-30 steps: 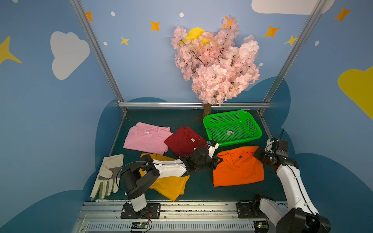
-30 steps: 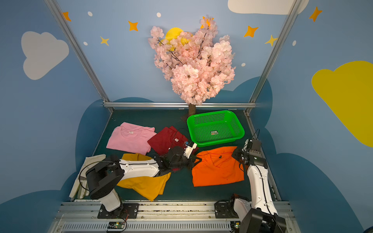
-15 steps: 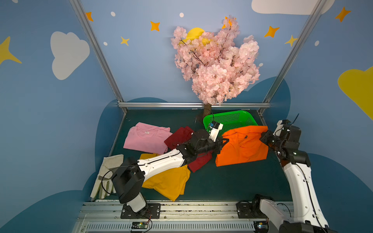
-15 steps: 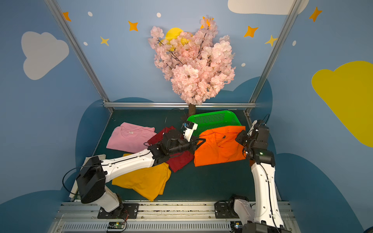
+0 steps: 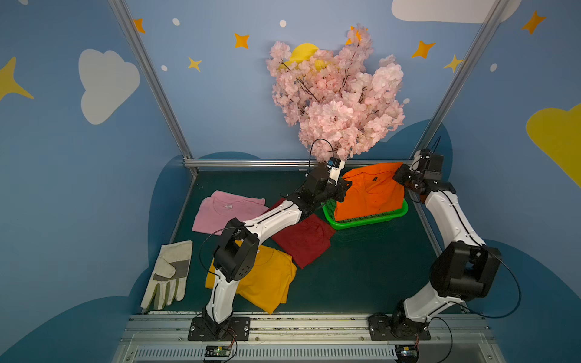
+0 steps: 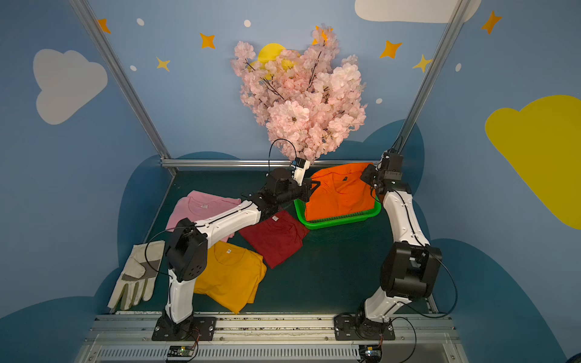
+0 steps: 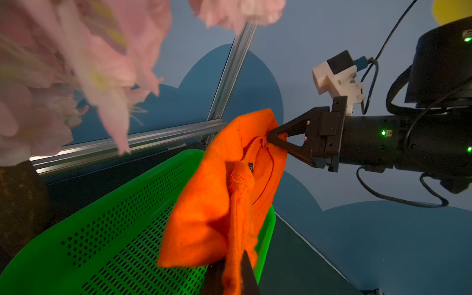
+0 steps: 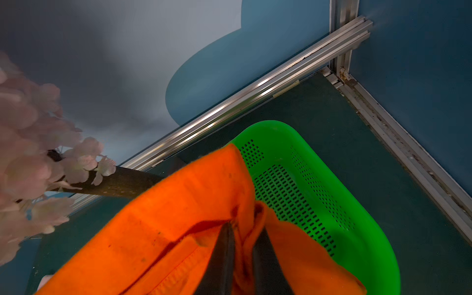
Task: Put the folded t-shirts into the basket
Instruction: Place the T-shirt in the bin.
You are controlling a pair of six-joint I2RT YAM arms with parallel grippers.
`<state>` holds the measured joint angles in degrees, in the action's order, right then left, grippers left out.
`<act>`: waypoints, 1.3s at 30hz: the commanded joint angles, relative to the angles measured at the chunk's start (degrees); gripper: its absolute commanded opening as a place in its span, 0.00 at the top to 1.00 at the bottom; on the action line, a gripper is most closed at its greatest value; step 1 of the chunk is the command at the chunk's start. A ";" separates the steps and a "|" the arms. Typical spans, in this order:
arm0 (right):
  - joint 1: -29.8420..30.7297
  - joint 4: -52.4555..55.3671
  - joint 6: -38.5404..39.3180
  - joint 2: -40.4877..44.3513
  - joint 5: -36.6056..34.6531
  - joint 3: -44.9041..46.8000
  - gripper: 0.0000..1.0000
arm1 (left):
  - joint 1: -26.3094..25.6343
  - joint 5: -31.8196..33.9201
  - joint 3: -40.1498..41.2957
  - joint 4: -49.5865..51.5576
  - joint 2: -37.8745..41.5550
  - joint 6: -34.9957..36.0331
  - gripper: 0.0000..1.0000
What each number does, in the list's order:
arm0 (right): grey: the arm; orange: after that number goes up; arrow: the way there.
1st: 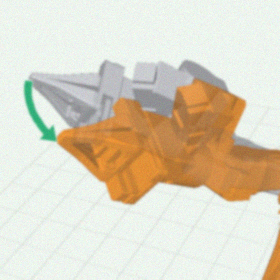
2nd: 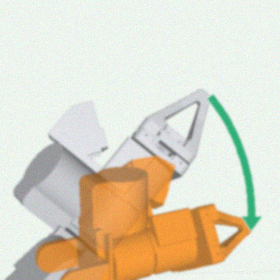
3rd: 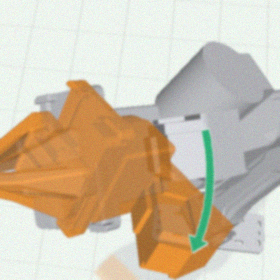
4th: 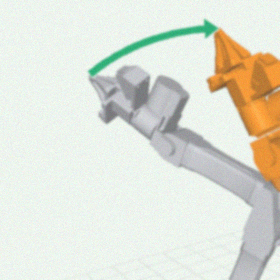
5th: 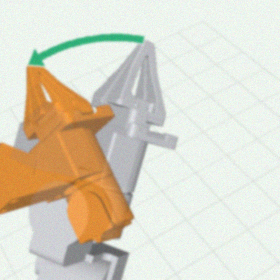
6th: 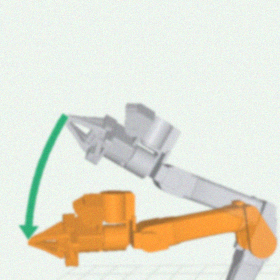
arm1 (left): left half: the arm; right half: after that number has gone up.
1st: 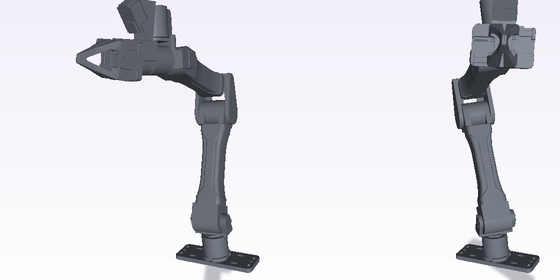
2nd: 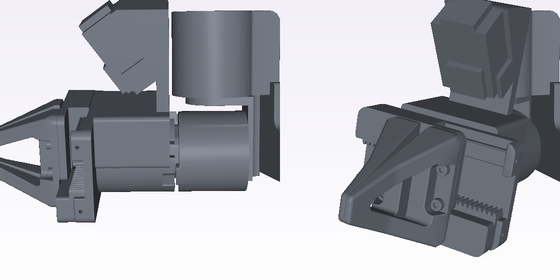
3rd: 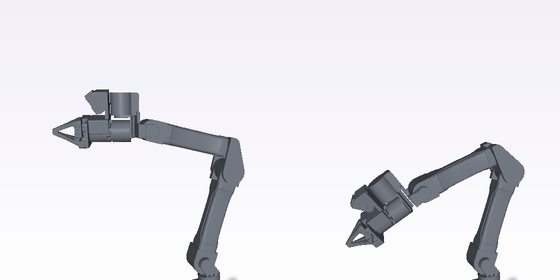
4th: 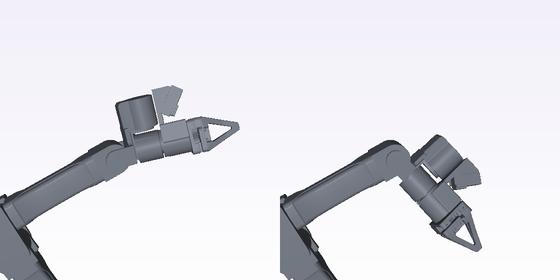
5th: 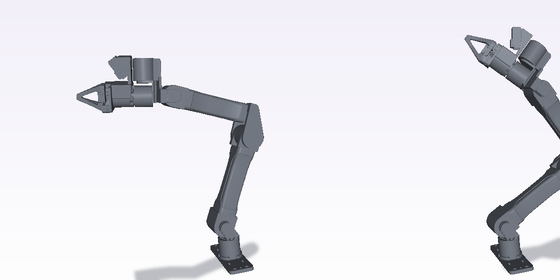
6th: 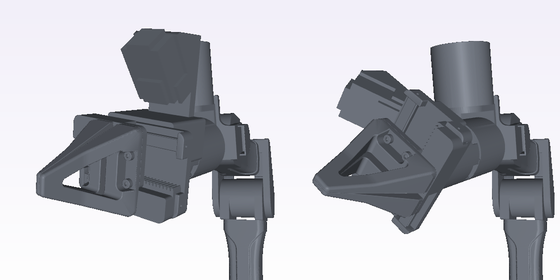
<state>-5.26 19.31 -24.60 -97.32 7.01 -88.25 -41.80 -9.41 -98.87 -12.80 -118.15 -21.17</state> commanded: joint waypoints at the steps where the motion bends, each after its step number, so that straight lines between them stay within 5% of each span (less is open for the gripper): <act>1: 0.25 0.87 1.68 -3.27 1.66 -6.37 1.00 | 0.95 -1.47 -3.50 1.80 -1.62 1.75 0.98; 15: 0.99 9.98 6.47 -10.67 -4.53 -10.66 1.00 | 1.66 -3.23 0.94 0.78 -5.30 -2.45 0.98; 26: 3.60 7.59 9.39 -17.96 -11.64 -12.44 1.00 | 2.72 1.01 -5.36 4.10 -13.91 3.55 0.88; 30: 5.15 6.11 10.70 -22.61 -15.26 -15.03 0.86 | 3.32 3.71 -8.29 5.43 -16.29 6.74 0.72; 35: 5.85 7.89 11.59 -29.30 -16.92 -22.21 0.57 | 3.38 6.00 -10.16 6.64 -15.85 10.14 0.51; 39: 5.86 13.01 12.15 -30.79 -15.89 -27.18 0.46 | 3.38 6.01 -7.18 7.27 -11.87 11.10 0.39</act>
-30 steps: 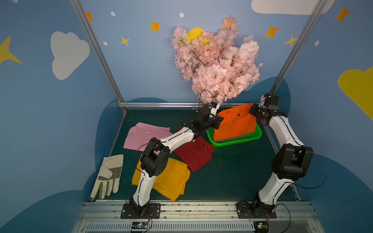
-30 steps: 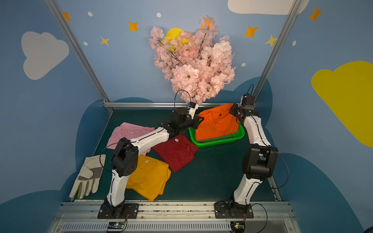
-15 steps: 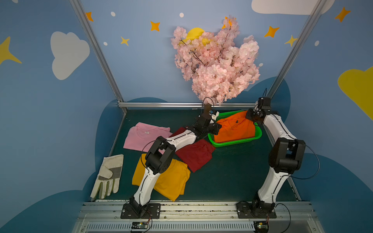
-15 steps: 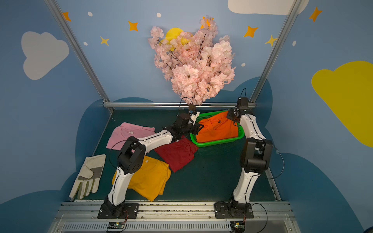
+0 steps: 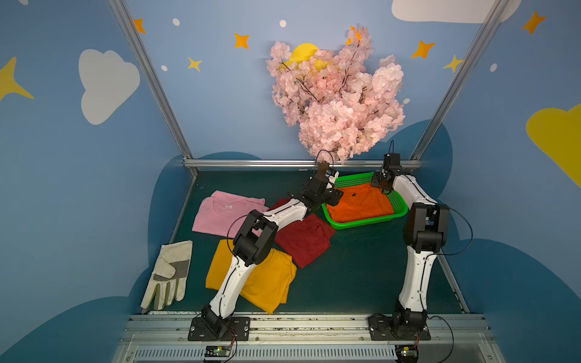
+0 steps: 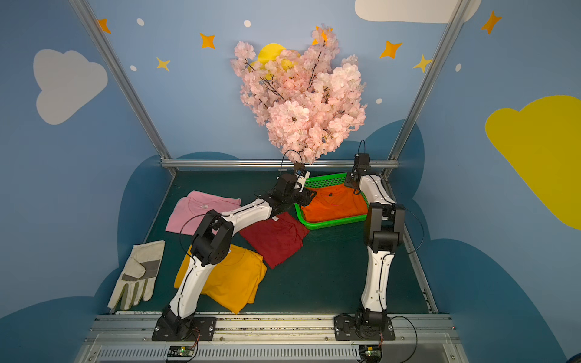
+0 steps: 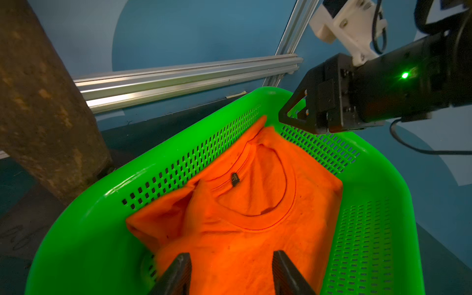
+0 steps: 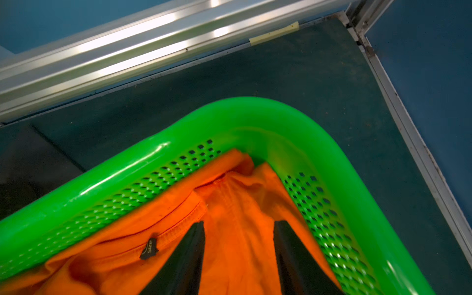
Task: Put the folded t-shirts into the basket
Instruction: Place the T-shirt in the bin, then pick up the T-shirt from the center of the board.
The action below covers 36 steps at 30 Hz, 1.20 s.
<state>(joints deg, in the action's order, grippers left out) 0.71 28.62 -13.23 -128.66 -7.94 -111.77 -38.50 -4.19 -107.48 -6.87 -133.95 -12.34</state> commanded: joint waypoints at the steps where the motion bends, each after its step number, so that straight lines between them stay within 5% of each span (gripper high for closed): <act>1: -0.17 4.67 0.76 1.11 -0.47 -3.77 0.45 | 0.09 0.70 3.03 1.22 5.33 2.37 0.37; 8: 0.34 8.25 0.50 11.53 3.52 2.80 0.37 | 0.67 0.45 21.39 1.10 22.17 0.96 0.29; 16: 6.01 5.11 -3.51 34.69 7.65 27.38 0.30 | 4.41 -1.90 49.66 6.82 44.37 -5.66 0.27; 26: 28.28 5.55 -9.08 53.55 11.28 49.93 0.26 | 4.51 -0.57 67.40 19.40 61.61 -8.43 0.26; 36: 54.02 -5.28 -18.46 44.53 15.13 53.65 0.26 | 12.10 5.83 69.40 25.11 72.61 -10.38 0.19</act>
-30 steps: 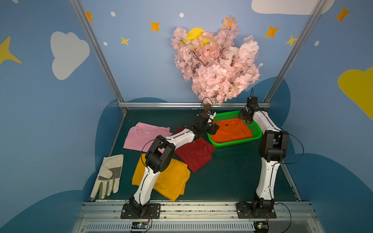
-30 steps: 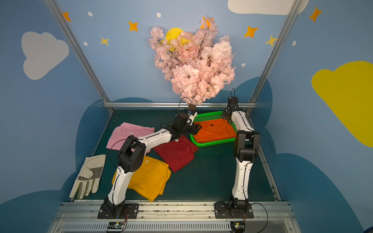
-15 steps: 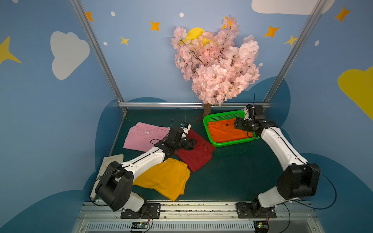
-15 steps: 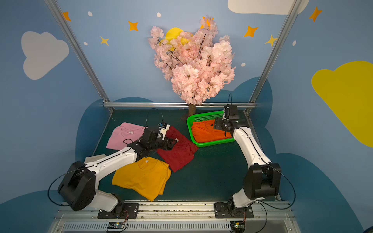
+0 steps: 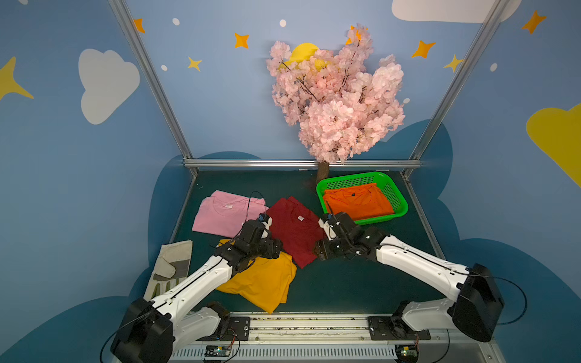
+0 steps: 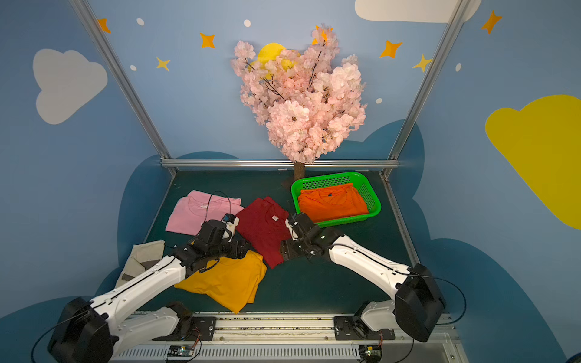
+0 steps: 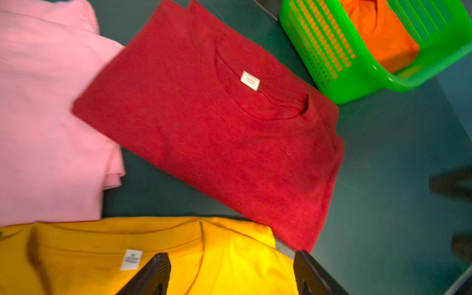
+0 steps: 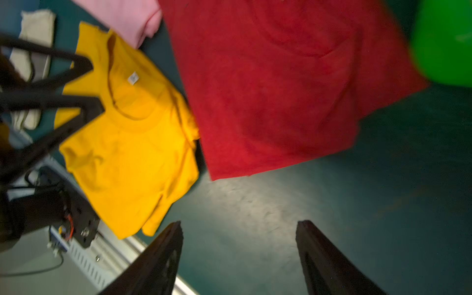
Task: Put the folded t-shirts into the basket
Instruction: Pick up the T-shirt from the center of the board.
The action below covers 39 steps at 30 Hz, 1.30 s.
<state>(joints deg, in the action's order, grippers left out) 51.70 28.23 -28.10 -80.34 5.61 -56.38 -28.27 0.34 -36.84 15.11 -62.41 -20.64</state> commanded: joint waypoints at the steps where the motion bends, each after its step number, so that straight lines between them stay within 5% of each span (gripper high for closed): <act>1: 4.53 -4.71 -3.67 -6.15 1.40 -3.37 0.26 | 3.38 0.09 -1.51 3.16 1.32 -2.90 0.19; 12: 11.48 -8.78 -4.81 -24.47 2.73 -11.00 0.35 | 26.16 -18.24 -10.36 13.43 -3.28 -2.20 0.17; 23: 12.61 -9.28 -4.91 -32.05 -1.64 -12.48 0.43 | 34.17 -5.21 -15.53 21.55 -13.43 9.57 0.17; 34: 12.48 -15.64 -4.07 -33.08 0.78 -9.19 0.85 | 38.86 -1.81 -21.94 25.32 -27.50 13.95 0.17; 39: 12.36 -16.64 -3.16 -33.13 2.05 -8.76 0.92 | 39.66 -1.28 -25.19 26.61 -34.11 16.68 0.15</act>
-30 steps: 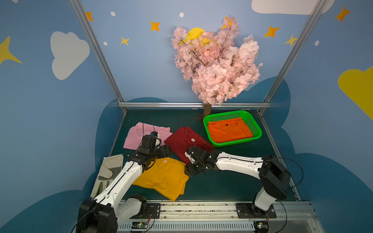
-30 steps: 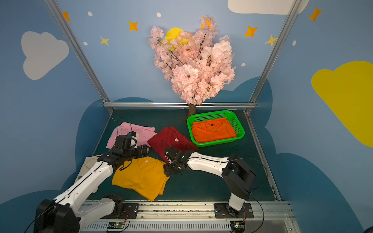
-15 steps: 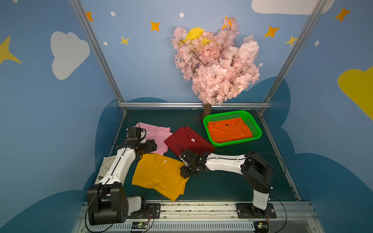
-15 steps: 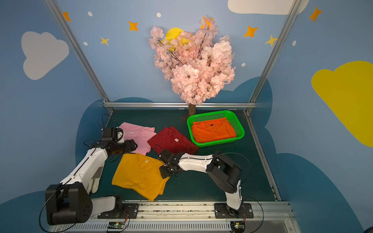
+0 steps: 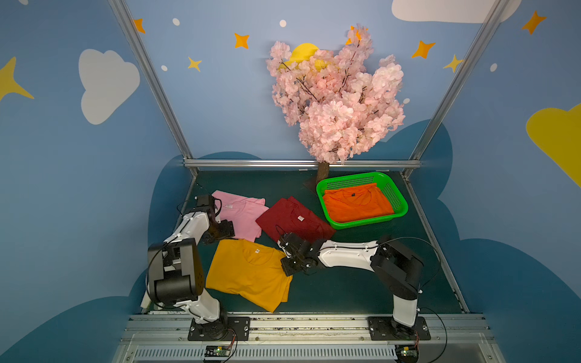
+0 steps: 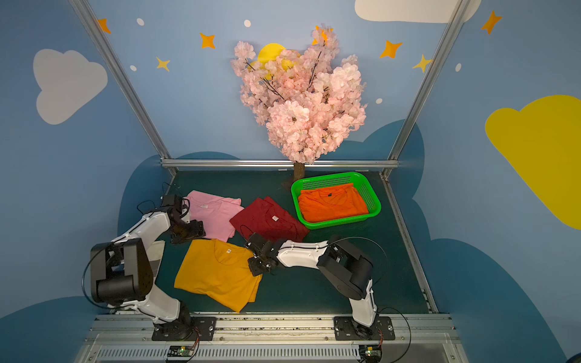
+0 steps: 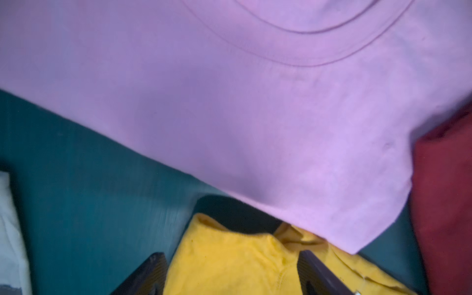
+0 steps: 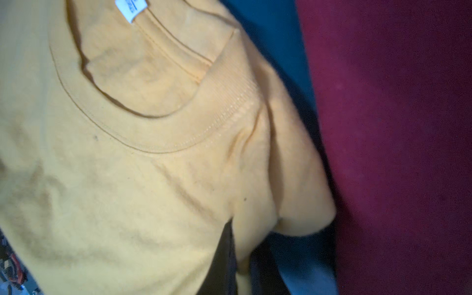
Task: Put the folded t-shirts into the basket
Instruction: Pick up the T-shirt from the center of the board.
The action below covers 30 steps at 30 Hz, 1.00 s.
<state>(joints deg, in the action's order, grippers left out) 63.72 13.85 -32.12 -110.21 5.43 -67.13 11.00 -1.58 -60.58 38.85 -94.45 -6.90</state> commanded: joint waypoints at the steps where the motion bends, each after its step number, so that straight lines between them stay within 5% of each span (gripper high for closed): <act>1: 0.18 -2.46 0.91 -3.21 2.40 2.07 0.93 | 0.36 0.16 -2.03 2.89 -2.90 3.59 0.15; 22: -1.41 -3.30 0.85 -4.27 3.77 1.96 0.94 | 0.05 -6.54 3.12 3.55 -2.33 8.28 0.18; 30: -1.34 -3.23 1.09 -5.05 4.19 0.98 0.95 | -0.80 -4.74 1.42 4.81 -8.05 8.70 0.25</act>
<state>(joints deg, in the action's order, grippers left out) 61.98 12.34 -31.46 -110.39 9.61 -66.43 10.68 -5.61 -59.40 41.78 -99.37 1.08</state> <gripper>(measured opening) 0.092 0.764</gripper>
